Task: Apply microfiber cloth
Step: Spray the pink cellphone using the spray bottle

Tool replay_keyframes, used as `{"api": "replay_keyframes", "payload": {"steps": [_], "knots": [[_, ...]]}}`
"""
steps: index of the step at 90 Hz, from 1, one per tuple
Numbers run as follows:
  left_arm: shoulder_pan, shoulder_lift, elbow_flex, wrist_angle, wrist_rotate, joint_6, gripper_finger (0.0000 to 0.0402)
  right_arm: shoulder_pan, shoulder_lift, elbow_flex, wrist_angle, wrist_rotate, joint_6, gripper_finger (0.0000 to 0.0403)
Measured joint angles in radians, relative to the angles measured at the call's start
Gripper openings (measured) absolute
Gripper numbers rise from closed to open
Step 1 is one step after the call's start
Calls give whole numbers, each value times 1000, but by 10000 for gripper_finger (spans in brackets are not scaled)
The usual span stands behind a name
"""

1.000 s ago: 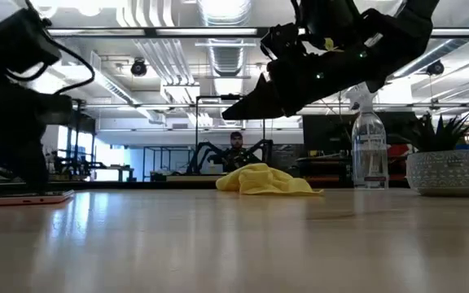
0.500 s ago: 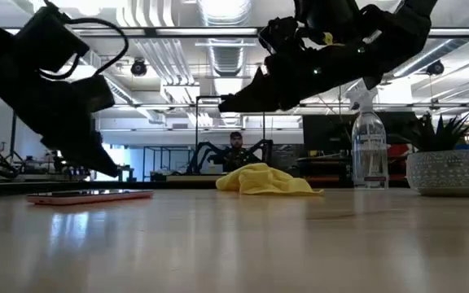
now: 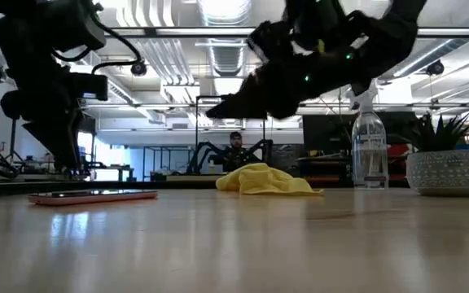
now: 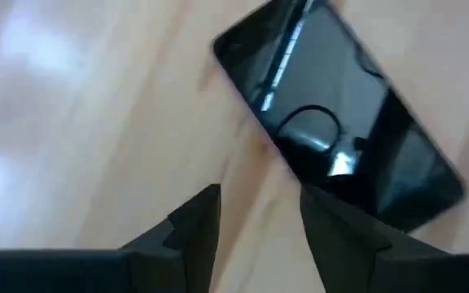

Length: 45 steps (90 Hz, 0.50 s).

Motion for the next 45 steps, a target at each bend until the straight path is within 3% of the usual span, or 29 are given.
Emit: {"api": "replay_keyframes", "payload": {"steps": [19, 33, 45], "knots": [[5, 58, -79, 49, 2, -190, 132, 0, 177, 191, -108, -6, -76, 179], [3, 123, -153, 191, 31, -198, 117, 0, 246, 320, -290, 10, -151, 171], [3, 164, -163, 275, 25, -173, 105, 5, 311, 402, -412, 113, -265, 167]]}}
